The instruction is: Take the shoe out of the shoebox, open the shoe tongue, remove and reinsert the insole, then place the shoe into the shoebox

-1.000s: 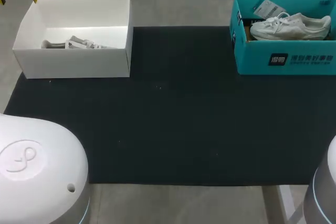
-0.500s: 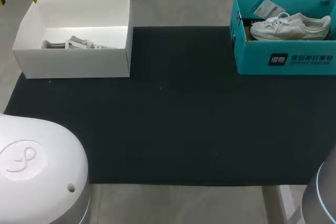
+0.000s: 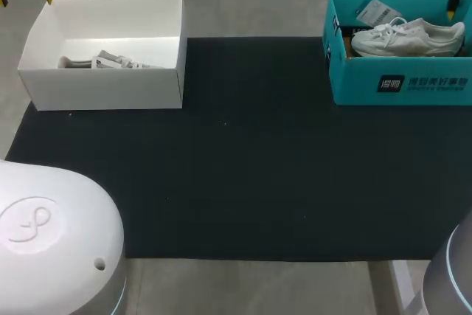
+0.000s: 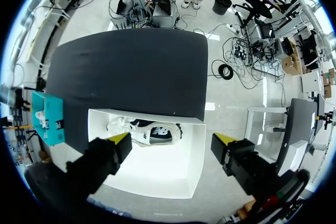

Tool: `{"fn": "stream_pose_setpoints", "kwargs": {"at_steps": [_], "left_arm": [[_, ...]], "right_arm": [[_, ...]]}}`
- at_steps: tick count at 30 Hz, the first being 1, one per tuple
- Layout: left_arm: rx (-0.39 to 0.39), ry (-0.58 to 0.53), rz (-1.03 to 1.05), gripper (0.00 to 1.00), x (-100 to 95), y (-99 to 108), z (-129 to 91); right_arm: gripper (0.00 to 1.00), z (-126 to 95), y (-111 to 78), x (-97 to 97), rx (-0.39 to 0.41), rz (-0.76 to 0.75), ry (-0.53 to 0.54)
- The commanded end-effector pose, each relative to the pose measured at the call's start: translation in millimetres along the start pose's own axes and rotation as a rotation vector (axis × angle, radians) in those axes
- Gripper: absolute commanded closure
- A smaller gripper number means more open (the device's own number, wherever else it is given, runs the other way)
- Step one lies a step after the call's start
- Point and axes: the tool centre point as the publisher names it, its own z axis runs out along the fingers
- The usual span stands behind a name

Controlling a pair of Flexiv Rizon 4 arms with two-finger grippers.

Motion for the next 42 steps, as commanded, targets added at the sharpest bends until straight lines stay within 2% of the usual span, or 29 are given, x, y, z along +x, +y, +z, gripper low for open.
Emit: {"fn": "stream_pose_setpoints", "kwargs": {"at_steps": [1,10,18,20,26,29,34,36,42], "left_arm": [[-0.001,0.002,0.001,0.0,0.5,0,0],[-0.001,0.002,0.001,0.0,0.5,0,0],[-0.001,0.002,0.001,0.0,0.5,0,0],[-0.001,0.002,0.001,0.0,0.5,0,0],[-0.001,0.002,0.001,0.0,0.5,0,0],[-0.001,0.002,0.001,0.0,0.5,0,0],[-0.001,0.002,0.001,0.0,0.5,0,0],[-0.001,0.002,0.001,0.0,0.5,0,0],[-0.001,0.002,0.001,0.0,0.5,0,0]], "right_arm": [[0.0,27,19.7,2.5,0.06,0.002,0.006],[0.0,49,30.8,5.1,0.091,-0.036,-0.005],[0.0,71,35.6,-3.1,0.097,-0.065,-0.022],[0.07,75,39.8,-5.4,0.096,-0.068,-0.026],[0.06,82,48.5,-7.2,0.113,-0.082,-0.031],[0.07,86,48.3,-5.3,0.127,-0.09,-0.029],[0.15,99,46.0,-2.2,0.144,-0.105,-0.031],[0.14,103,46.5,-2.1,0.145,-0.104,-0.031],[0.25,116,44.1,-2.4,0.143,-0.087,-0.029]]}}
